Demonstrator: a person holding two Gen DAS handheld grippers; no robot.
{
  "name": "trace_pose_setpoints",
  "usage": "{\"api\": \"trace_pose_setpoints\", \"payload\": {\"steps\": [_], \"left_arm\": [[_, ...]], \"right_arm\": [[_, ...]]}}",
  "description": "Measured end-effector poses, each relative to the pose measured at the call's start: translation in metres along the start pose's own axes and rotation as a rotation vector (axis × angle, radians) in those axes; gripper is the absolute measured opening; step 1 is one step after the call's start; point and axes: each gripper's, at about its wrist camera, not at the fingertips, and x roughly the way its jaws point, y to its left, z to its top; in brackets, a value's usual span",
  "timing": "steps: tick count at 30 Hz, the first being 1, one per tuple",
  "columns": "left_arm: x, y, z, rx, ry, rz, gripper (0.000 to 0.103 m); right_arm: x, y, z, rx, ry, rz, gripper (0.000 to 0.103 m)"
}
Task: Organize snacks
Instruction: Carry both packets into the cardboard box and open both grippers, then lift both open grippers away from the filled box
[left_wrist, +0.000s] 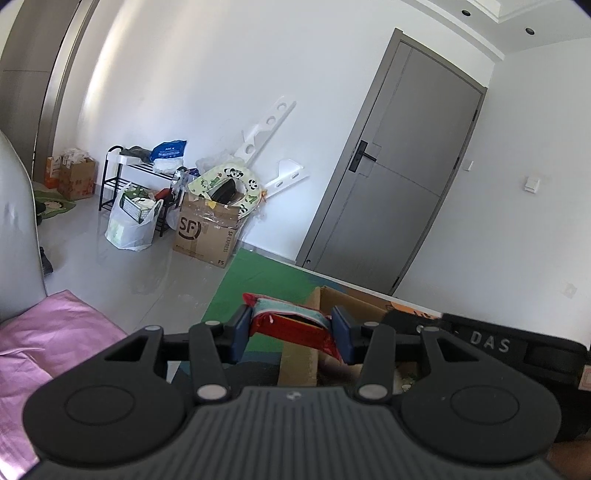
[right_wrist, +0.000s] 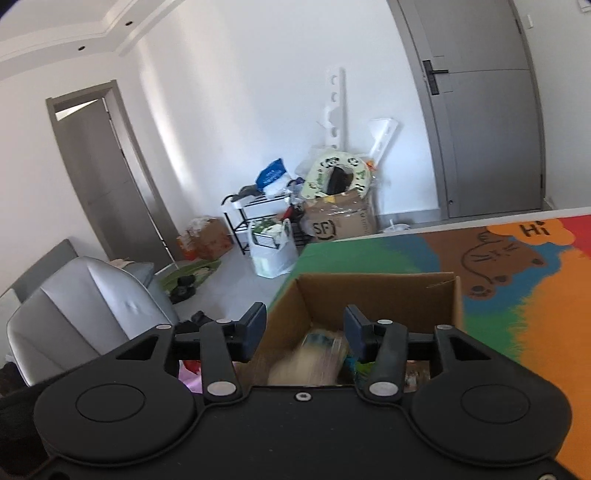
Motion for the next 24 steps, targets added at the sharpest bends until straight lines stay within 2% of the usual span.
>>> {"api": "trace_pose_setpoints", "payload": {"steps": [14, 17, 19, 24], "left_arm": [[0.016, -0.032, -0.005, 0.059, 0.045, -0.059, 0.048], [0.018, -0.033, -0.007, 0.057, 0.062, -0.053, 0.057], [0.017, -0.032, -0.008, 0.05, 0.061, -0.055, 0.071], [0.012, -0.032, -0.008, 0.049, 0.048, -0.037, 0.074]], "right_arm": [[-0.037, -0.038, -0.006, 0.063, -0.036, -0.096, 0.048], [-0.042, -0.044, -0.007, 0.071, -0.046, -0.11, 0.048], [-0.045, -0.049, -0.009, 0.078, -0.051, -0.113, 0.048], [-0.052, -0.053, -0.015, 0.089, -0.057, -0.118, 0.049]]}}
